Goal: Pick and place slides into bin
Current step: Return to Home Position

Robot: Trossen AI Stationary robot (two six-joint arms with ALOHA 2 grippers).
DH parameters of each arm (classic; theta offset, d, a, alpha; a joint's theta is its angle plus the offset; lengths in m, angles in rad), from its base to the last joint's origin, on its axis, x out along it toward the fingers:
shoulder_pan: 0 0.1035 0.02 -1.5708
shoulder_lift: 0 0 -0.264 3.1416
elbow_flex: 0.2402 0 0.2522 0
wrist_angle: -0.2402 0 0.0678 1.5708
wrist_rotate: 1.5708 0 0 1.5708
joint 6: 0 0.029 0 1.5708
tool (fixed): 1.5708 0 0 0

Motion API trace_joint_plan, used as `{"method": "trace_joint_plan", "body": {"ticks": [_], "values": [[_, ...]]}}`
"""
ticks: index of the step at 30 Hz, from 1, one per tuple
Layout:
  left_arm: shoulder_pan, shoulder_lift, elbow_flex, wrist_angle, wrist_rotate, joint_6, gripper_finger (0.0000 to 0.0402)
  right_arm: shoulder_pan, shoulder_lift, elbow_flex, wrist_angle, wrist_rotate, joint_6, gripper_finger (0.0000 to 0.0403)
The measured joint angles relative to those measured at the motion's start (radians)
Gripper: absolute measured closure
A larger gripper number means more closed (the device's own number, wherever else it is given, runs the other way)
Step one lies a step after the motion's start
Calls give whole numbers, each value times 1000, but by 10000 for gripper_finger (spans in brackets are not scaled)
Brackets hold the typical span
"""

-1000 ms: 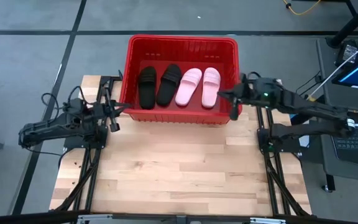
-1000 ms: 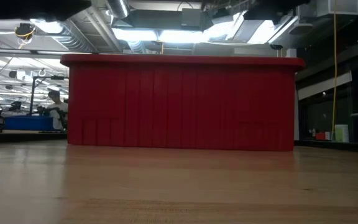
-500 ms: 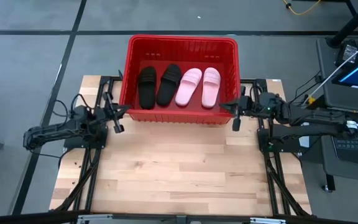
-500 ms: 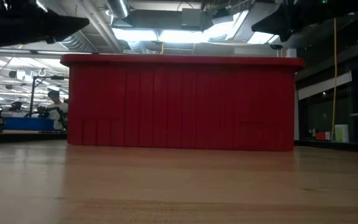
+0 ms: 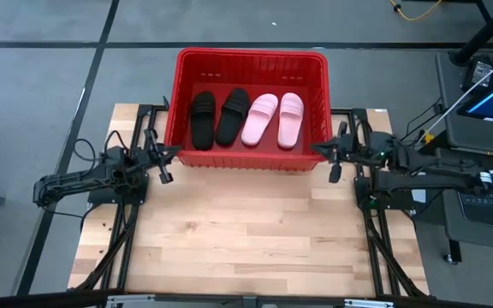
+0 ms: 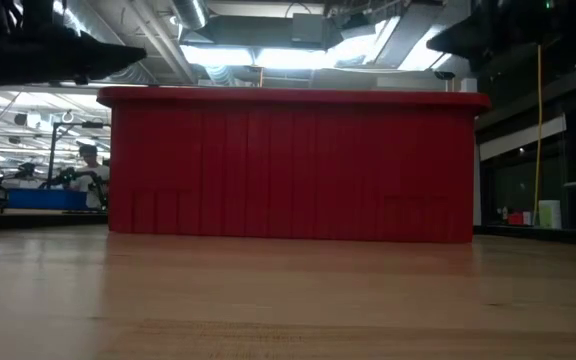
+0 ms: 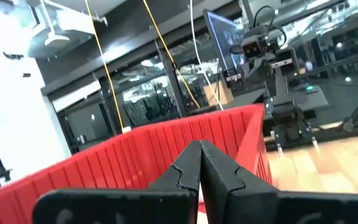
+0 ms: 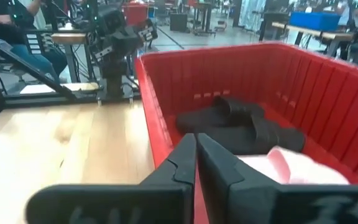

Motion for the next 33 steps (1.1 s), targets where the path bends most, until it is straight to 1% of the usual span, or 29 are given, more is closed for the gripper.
{"method": "trace_joint_plan", "body": {"ticks": [4,11,14,18,21,25,33], "values": [[0,0,0,-31,-4,-32,399,0,-10,-52,5,0,1,384],[0,0,0,-32,-4,-43,397,0,-12,-59,51,0,-36,399],[0,0,0,-34,-4,-43,399,0,-11,-59,49,-3,-25,390],[0,0,0,-34,-4,-43,399,0,-13,-59,49,-44,-61,378],[0,0,0,-34,-4,-43,396,0,-17,-59,50,-53,-72,376],[0,0,0,-34,-4,-43,394,0,-16,-59,44,-53,-27,376],[0,0,0,-34,-4,-43,397,0,-15,-59,33,-53,-25,375]]}}
